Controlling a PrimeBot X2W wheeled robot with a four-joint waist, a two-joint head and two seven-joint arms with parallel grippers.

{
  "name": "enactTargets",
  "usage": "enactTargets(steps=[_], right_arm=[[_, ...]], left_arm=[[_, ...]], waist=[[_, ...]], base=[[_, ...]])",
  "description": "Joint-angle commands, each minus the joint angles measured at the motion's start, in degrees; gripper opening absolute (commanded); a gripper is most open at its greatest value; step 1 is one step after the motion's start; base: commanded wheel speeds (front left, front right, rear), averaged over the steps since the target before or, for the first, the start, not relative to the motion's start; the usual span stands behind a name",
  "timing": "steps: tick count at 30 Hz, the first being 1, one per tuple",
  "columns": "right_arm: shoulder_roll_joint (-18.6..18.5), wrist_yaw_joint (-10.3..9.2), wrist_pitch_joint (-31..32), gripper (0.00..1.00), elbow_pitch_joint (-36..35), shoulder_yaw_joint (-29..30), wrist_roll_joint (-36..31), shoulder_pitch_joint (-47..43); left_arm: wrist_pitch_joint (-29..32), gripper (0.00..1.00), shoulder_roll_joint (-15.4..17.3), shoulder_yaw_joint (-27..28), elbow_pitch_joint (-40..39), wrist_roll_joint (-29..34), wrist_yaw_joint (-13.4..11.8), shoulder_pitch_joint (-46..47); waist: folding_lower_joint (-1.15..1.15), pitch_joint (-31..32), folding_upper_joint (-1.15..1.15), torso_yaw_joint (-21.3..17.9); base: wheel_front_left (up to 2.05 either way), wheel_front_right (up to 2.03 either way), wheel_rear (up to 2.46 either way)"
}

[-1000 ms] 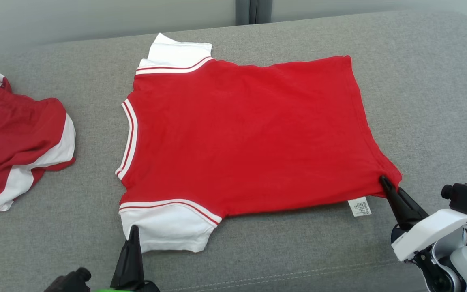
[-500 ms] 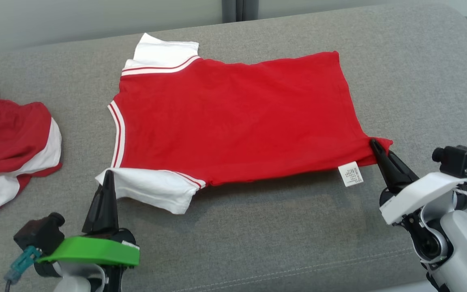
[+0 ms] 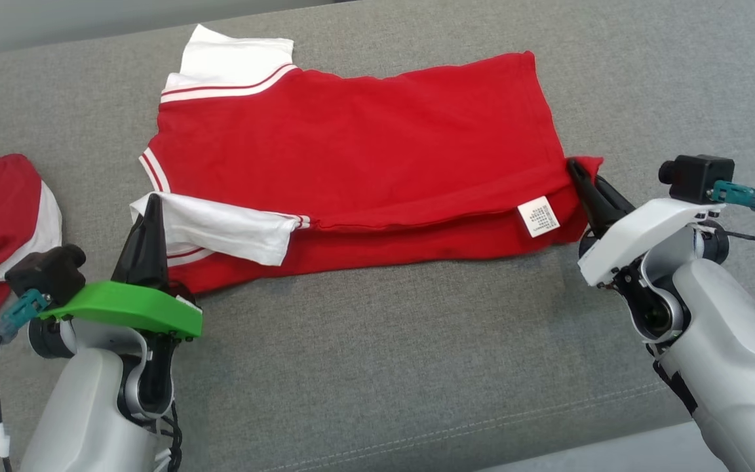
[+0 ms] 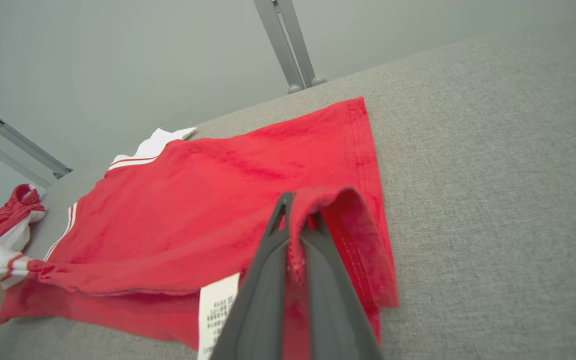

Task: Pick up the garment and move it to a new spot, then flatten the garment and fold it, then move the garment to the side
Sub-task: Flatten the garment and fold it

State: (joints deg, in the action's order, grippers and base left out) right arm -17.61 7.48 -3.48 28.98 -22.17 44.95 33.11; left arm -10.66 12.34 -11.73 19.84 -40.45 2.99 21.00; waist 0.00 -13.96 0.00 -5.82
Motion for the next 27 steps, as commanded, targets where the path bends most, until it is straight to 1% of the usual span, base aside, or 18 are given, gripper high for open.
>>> enactTargets(steps=[1,8,18,19,20,21,22,27], right_arm=[[0.3,0.02,-0.3,0.00,1.3,-0.6,0.6,1.4],[1.6,0.01,-1.6,0.00,10.2,-3.8,2.3,7.1],[3.0,0.01,-6.1,0.00,18.1,-8.2,4.0,12.3],[2.9,0.01,-6.7,0.35,18.8,-8.8,3.8,12.8],[3.0,0.01,-7.3,0.82,19.3,-9.2,3.6,13.1],[3.0,0.01,-7.3,0.82,19.3,-9.2,3.6,13.1],[3.2,0.01,-7.8,1.00,19.8,-9.6,3.7,13.3],[2.5,0.01,-10.3,1.00,21.3,-11.5,3.0,13.7]], left_arm=[[-0.3,0.00,0.4,-0.2,1.2,0.3,0.5,1.6],[-1.2,0.00,-0.2,-1.7,9.4,0.9,2.0,7.0],[-2.8,0.00,-0.9,-3.6,19.7,1.3,3.6,13.2],[-2.9,0.00,-1.0,-3.8,20.7,1.2,3.8,13.7],[-3.1,0.62,-0.9,-4.1,21.4,1.5,3.8,14.2],[-3.1,0.62,-0.9,-4.1,21.4,1.5,3.8,14.2],[-3.3,1.00,-0.9,-4.2,22.0,1.9,3.9,14.6],[-4.2,1.00,-1.2,-4.1,23.3,2.9,4.1,14.0]], waist=[[0.00,-0.5,0.00,-0.3],[0.00,-2.0,0.00,-0.1],[0.00,-3.5,0.00,-0.2],[0.00,-3.5,0.00,-0.2],[0.00,-3.4,0.00,-0.2],[0.00,-3.4,0.00,-0.2],[0.00,-3.4,0.00,-0.3],[0.00,-2.5,0.00,-0.2]], base=[[0.00,0.00,0.00],[0.00,0.00,0.00],[0.00,0.00,0.00],[0.00,0.00,0.00],[0.00,0.00,0.00],[0.00,0.00,0.00],[0.00,0.00,0.00],[0.00,0.00,0.00]])
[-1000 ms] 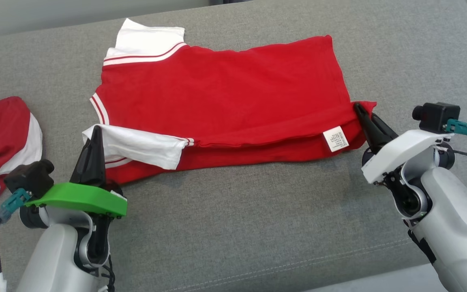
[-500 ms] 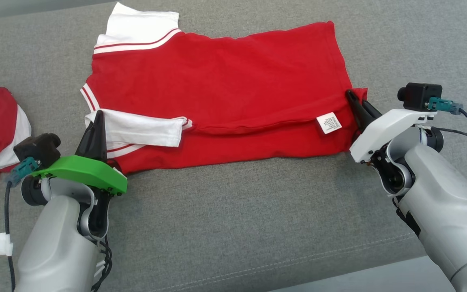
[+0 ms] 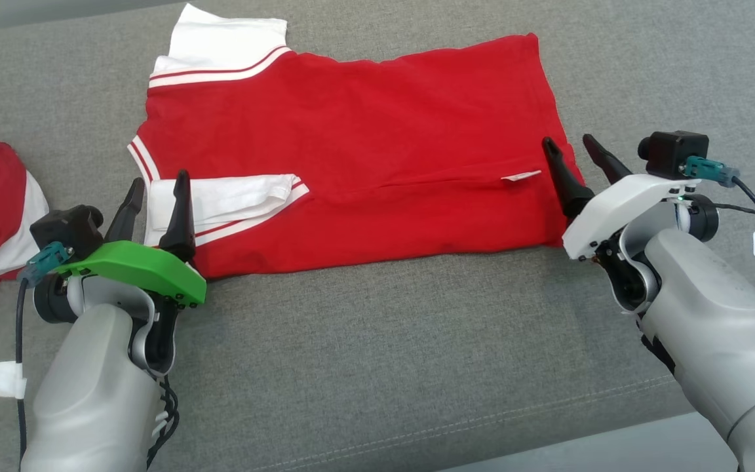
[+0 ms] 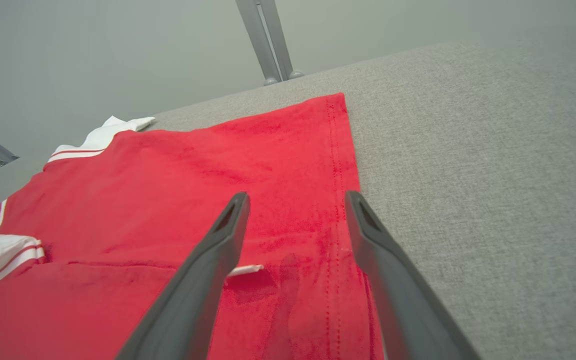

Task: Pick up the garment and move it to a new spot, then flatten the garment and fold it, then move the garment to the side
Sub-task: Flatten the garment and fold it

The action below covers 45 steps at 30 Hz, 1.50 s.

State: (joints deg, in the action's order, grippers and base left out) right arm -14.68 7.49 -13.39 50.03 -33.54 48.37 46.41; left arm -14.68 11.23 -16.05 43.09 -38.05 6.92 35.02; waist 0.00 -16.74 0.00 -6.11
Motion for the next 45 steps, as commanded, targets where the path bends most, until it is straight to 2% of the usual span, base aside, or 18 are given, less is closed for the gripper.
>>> enactTargets(steps=[1,5,11,16,21,30,45], right_arm=[[-0.7,0.00,-0.9,1.00,0.2,-0.2,-0.7,0.1],[-2.2,0.00,-1.8,1.00,-0.9,-0.1,-3.2,-1.8],[-3.7,0.00,-1.8,1.00,-7.9,6.2,-8.7,-8.1],[-3.2,0.00,-1.8,1.00,-12.9,11.2,-13.2,-14.3],[-2.6,0.00,-1.8,1.00,-14.2,13.9,-16.4,-18.1],[-0.7,0.00,-1.9,1.00,-10.9,16.0,-19.6,-18.5],[2.2,0.00,-1.9,1.00,-2.4,16.3,-22.2,-13.5]], left_arm=[[-0.4,1.00,-0.1,0.7,-0.1,0.7,0.1,-0.5],[-0.5,1.00,-0.6,3.2,-3.2,2.2,0.0,-3.5],[-0.5,1.00,-2.6,8.0,-11.4,6.2,-0.8,-11.3],[-0.5,1.00,-4.0,10.9,-16.5,9.1,-0.9,-16.8],[-0.5,1.00,-4.9,12.5,-19.4,11.8,-1.1,-20.4],[-0.5,1.00,-5.1,12.2,-18.1,20.0,-2.3,-21.7],[-0.5,1.00,-5.6,13.6,-8.5,23.3,-1.2,-16.8]], waist=[[0.00,0.5,0.00,0.1],[0.00,1.6,0.00,0.6],[0.00,3.2,0.00,1.4],[0.00,3.9,0.00,1.8],[0.00,4.1,0.00,2.1],[0.00,3.5,0.00,2.2],[0.00,1.3,0.00,1.7]], base=[[0.00,0.00,0.00],[0.00,0.00,0.00],[0.00,0.00,0.00],[0.00,0.00,0.00],[0.00,0.00,0.00],[0.00,0.00,0.00],[0.00,0.00,0.00]])
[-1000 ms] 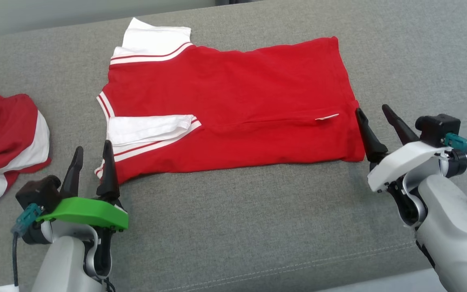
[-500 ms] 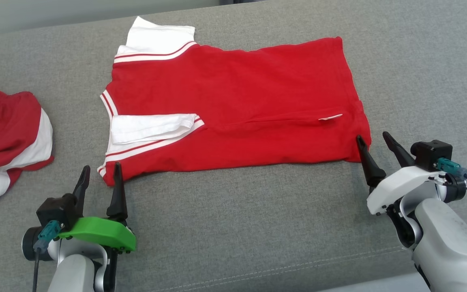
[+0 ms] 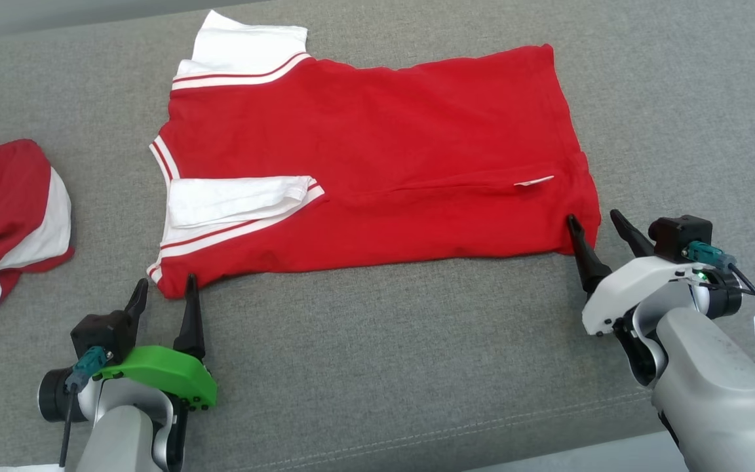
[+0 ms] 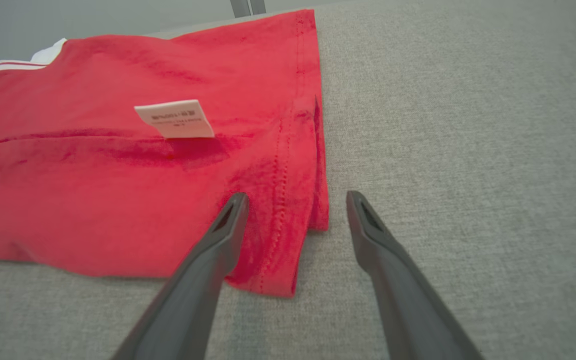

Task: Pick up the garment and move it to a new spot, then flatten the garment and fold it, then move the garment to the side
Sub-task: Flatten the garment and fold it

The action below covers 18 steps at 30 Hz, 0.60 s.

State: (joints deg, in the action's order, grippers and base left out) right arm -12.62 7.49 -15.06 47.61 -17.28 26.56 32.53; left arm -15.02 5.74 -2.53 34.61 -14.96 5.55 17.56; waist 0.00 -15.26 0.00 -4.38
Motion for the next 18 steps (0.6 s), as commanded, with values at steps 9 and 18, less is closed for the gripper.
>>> enactTargets(steps=[9,18], right_arm=[[2.1,0.00,-0.2,0.00,3.9,-1.1,0.8,2.9],[0.6,-0.01,-0.2,0.00,3.0,-1.3,2.9,1.2]], left_arm=[[-0.1,0.00,-0.4,0.0,5.6,0.8,1.0,3.2],[-0.1,0.00,-0.7,0.4,4.9,0.8,1.6,1.7]], waist=[[0.00,-1.1,0.00,0.0],[0.00,0.9,0.00,0.4]], base=[[0.00,0.00,0.00],[0.00,0.00,0.00]])
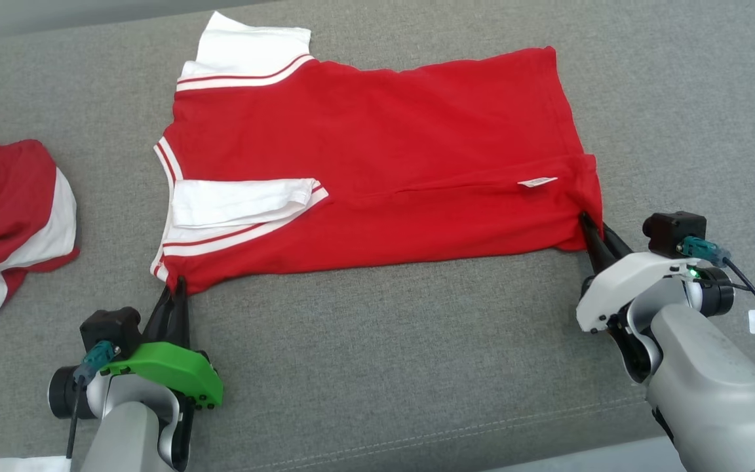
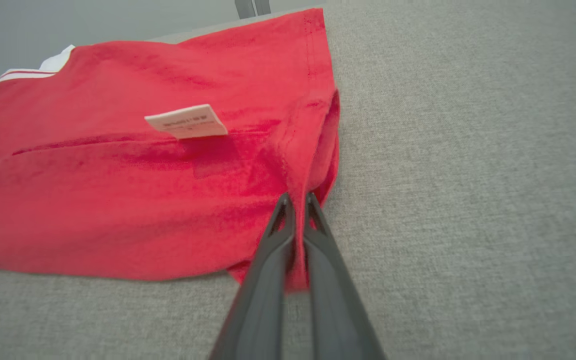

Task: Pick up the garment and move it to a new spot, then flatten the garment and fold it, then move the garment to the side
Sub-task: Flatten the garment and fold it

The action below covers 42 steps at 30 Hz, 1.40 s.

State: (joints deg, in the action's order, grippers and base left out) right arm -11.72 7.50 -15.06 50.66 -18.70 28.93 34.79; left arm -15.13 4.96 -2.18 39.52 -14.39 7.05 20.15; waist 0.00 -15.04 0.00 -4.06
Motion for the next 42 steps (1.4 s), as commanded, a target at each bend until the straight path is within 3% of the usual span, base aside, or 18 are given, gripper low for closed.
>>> enactTargets(steps=[1,19,26,34,39,40,41,42], right_arm=[[-0.6,-0.02,-0.2,0.00,-0.4,0.3,0.7,-1.6],[-5.5,-0.06,0.3,0.00,-9.8,2.5,3.8,-15.2],[-7.6,-0.06,2.9,0.00,-14.7,5.5,2.6,-20.3],[-6.5,-0.05,8.8,0.00,-19.8,8.9,1.5,-25.4],[-5.6,-0.05,11.1,0.00,-21.3,10.9,0.4,-27.3],[-5.2,-0.05,11.8,0.03,-21.3,11.4,0.1,-27.6],[-4.9,-0.05,12.3,0.46,-21.2,11.7,-0.4,-27.8],[-4.7,-0.05,12.6,1.00,-21.5,11.9,-0.7,-27.8]], left_arm=[[0.0,0.00,0.0,0.1,-0.3,0.1,0.1,-1.5],[0.0,0.00,-1.8,-0.8,-9.2,-3.1,-0.3,-15.4],[0.0,0.00,-1.9,-3.9,-12.5,-5.8,-1.4,-20.5],[0.0,0.00,-1.9,-7.4,-14.0,-8.5,-3.6,-24.1],[0.0,0.00,-1.9,-8.2,-11.7,-9.3,-3.7,-22.9],[0.0,0.00,-1.9,-8.3,-10.7,-9.2,-3.9,-22.4],[0.0,0.28,-1.9,-8.4,-10.0,-8.8,-4.0,-21.8],[0.0,0.62,-1.9,-8.0,-9.9,-8.9,-4.0,-21.3]], waist=[[0.00,1.2,0.00,0.1],[0.00,9.7,0.00,1.5],[0.00,11.9,0.00,1.2],[0.00,13.1,0.00,1.8],[0.00,13.1,0.00,2.6],[0.00,13.1,0.00,2.7],[0.00,13.1,0.00,2.8],[0.00,13.0,0.00,2.8]], base=[[0.00,0.00,0.00],[0.00,0.00,0.00],[0.00,0.00,0.00],[0.00,0.00,0.00],[0.00,0.00,0.00],[0.00,0.00,0.00],[0.00,0.00,0.00],[0.00,0.00,0.00]])
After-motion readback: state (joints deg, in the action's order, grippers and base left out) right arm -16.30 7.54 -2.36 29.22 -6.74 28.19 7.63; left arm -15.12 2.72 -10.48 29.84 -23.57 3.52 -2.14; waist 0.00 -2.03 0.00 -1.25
